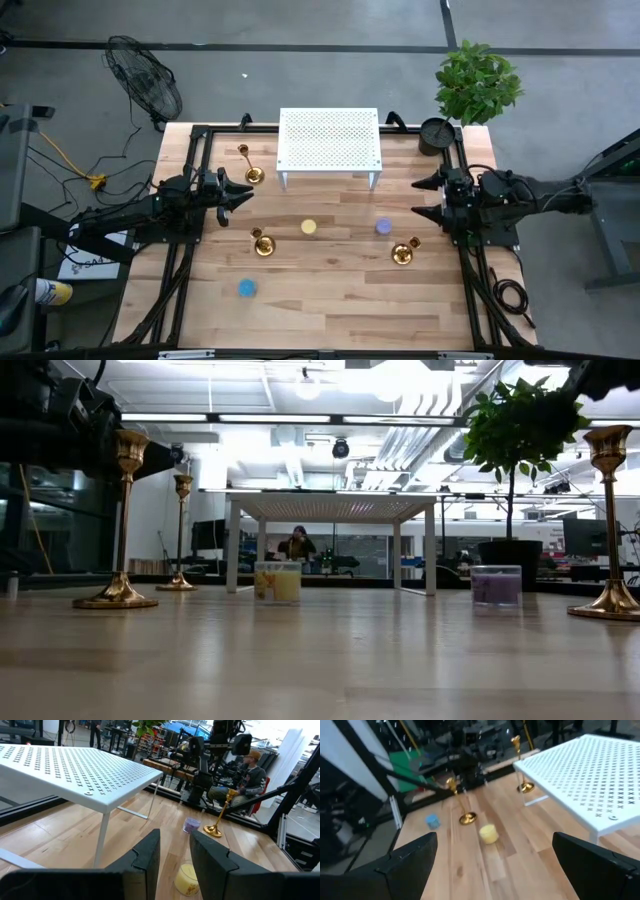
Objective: Pick & Place candle stick holders
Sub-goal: Put the bottom right gold candle holder on the shelf
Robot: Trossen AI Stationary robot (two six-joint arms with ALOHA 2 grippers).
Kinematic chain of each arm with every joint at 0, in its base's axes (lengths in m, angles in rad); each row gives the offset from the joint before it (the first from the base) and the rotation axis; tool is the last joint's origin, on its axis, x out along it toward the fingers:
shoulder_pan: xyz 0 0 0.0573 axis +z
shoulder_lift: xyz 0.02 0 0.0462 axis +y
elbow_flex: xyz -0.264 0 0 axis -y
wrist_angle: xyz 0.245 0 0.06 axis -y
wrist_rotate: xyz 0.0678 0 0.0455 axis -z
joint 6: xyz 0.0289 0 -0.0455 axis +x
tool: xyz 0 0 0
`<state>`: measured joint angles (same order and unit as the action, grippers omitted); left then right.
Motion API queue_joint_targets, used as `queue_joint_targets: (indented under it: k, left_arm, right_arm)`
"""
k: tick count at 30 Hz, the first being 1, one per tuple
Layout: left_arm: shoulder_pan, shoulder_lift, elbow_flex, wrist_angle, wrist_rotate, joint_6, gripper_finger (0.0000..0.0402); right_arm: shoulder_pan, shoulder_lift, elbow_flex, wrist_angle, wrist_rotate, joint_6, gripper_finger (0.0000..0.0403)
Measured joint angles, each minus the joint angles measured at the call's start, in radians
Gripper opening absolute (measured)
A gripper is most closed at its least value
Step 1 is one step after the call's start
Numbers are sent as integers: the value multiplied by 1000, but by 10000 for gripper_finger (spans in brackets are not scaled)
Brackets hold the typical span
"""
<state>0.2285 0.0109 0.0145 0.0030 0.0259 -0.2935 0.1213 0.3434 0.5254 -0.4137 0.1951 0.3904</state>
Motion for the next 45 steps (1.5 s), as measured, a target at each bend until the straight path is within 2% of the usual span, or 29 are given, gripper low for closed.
queue_joint_targets:
  k: [4, 10, 16, 20, 26, 33, 38, 45]
  left_arm:
    - [0, 0, 0, 0, 0, 0, 104]
    - [0, 0, 0, 0, 0, 0, 104]
    - [0, 0, 0, 0, 0, 0, 104]
    - [0, 0, 0, 0, 0, 0, 104]
    - [0, 0, 0, 0, 0, 0, 104]
    - [0, 0, 0, 0, 0, 0, 104]
    - [0, 0, 0, 0, 0, 0, 104]
    - [0, 0, 0, 0, 0, 0, 104]
  right_arm:
    - [35, 73, 84, -110, 14, 1, 390]
    - [103, 154, 173, -333, 95, 176, 390]
    - [185, 207, 218, -443, 55, 347, 392]
    - [259, 246, 221, -445, -14, 338, 392]
    - [389, 290, 221, -444, -47, 368, 392]
    - [505, 339, 221, -516, 52, 441, 392]
    - [576, 368, 197, -564, 59, 550, 392]
    - [651, 398, 90, -427, 102, 631, 391]
